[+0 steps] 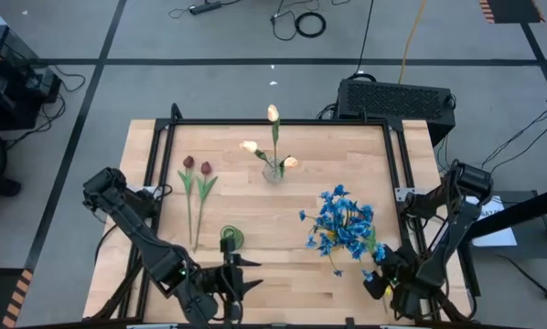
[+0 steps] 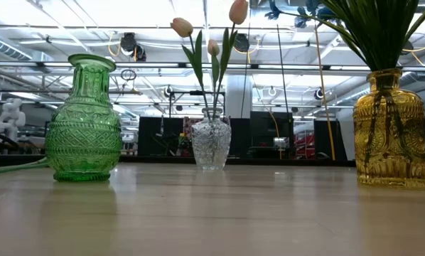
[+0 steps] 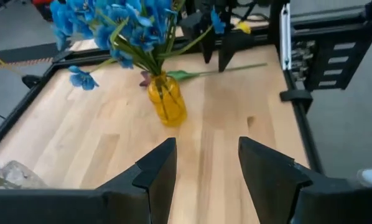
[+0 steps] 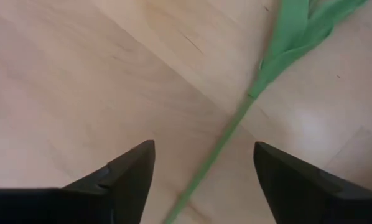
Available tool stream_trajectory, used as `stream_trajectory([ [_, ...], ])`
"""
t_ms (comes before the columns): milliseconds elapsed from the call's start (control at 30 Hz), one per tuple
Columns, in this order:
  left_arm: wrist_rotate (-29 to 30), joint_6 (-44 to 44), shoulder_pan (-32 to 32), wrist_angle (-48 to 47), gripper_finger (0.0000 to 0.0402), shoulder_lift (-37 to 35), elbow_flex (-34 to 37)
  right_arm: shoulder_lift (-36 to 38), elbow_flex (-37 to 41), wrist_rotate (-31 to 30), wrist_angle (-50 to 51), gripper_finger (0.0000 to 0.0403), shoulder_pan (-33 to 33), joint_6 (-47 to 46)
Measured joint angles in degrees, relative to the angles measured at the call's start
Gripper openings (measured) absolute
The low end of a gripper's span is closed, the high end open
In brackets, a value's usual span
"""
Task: Sort flowers into vase by color
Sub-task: Put the bottom red flower into the green vase
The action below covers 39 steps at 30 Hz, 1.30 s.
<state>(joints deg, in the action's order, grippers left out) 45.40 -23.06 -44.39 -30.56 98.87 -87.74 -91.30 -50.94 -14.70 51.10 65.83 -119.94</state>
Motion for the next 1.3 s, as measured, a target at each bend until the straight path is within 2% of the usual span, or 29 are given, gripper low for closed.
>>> stream_trajectory([
  [167, 0.6, -2.1, 0.0, 0.3, 0.0180, 0.0, 0.0, -1.6, 0.0, 0.6, 0.5, 0.0243, -0.3, -0.4],
  [333, 1.4, -2.2, 0.0, 0.3, 0.0180, 0.0, 0.0, -4.3, 0.0, 3.9, 2.8, 0.0217, -1.0, -0.6],
  [533, 1.6, -2.2, 0.1, 0.6, 0.0180, 0.0, 0.0, -6.5, -0.2, 4.9, 0.8, 0.0176, -1.7, 1.5],
  [700, 1.6, -2.2, 0.1, 0.6, 0.0180, 0.4, 0.0, -6.5, -0.2, 4.8, -0.1, 0.0123, -1.7, 1.1],
  [967, 1.6, -2.1, 0.1, 0.6, 0.0180, 0.4, 0.0, -6.6, -0.1, 4.7, -2.1, 0.0013, -1.7, -0.9],
  [1200, 1.6, -2.1, 0.1, 0.6, 0.0180, 0.4, 0.0, -6.7, -0.4, 3.3, -1.8, 0.0002, -1.7, -4.0],
  [1300, 1.6, -1.5, 0.1, 0.5, 0.0180, 0.4, 0.0, -7.1, -2.3, 3.5, 3.3, 0.0001, -2.3, -4.7],
])
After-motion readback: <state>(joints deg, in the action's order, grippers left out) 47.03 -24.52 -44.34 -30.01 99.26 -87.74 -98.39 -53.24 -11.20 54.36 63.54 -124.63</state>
